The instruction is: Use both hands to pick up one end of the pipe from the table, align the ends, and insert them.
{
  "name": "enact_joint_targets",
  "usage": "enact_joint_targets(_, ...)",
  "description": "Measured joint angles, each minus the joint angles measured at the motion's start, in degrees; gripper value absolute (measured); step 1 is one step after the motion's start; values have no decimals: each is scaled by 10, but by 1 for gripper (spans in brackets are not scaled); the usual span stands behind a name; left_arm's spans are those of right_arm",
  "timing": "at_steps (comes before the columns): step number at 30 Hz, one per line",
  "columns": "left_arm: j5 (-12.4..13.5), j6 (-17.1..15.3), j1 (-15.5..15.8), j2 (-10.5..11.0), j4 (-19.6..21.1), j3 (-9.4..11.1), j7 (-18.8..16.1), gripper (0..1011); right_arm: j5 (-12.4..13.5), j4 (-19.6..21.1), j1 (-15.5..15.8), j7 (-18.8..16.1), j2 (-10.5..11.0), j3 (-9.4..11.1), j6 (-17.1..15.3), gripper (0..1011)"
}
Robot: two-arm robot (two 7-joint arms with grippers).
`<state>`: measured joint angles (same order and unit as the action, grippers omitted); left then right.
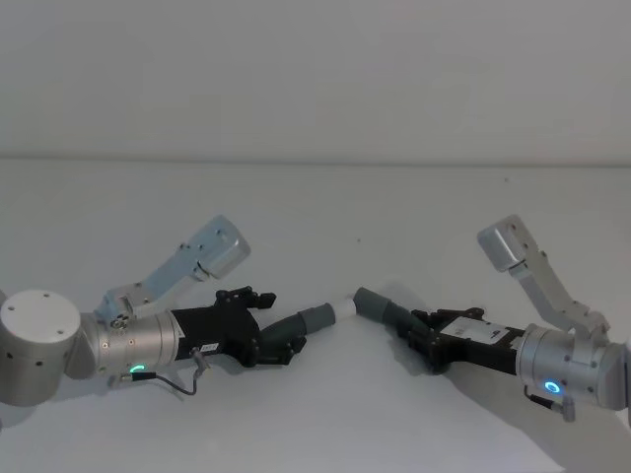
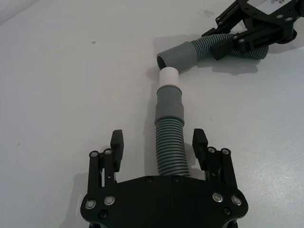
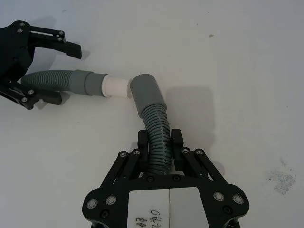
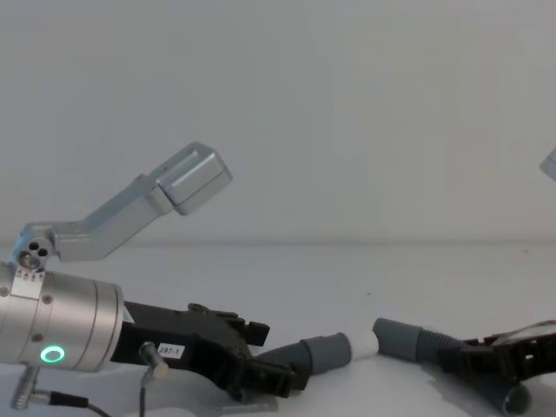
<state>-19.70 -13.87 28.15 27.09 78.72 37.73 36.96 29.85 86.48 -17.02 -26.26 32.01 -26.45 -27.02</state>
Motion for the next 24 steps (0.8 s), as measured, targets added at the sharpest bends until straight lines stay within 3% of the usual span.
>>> enact_joint_targets(10,0,0,0,0,0,0,0,645,0,0,0,0,0,0,0,281)
enact_joint_targets(13,0,0,0,0,0,0,0,503,0,0,0,0,0,0,0,281)
enact_joint_targets(17,0,0,0,0,0,0,0,429,0,0,0,0,0,0,0,282)
enact_joint_targets(18,0,0,0,0,0,0,0,364,0,0,0,0,0,0,0,281)
enact_joint_targets(24,0,0,0,0,0,0,0,312,0,0,0,0,0,0,0,281)
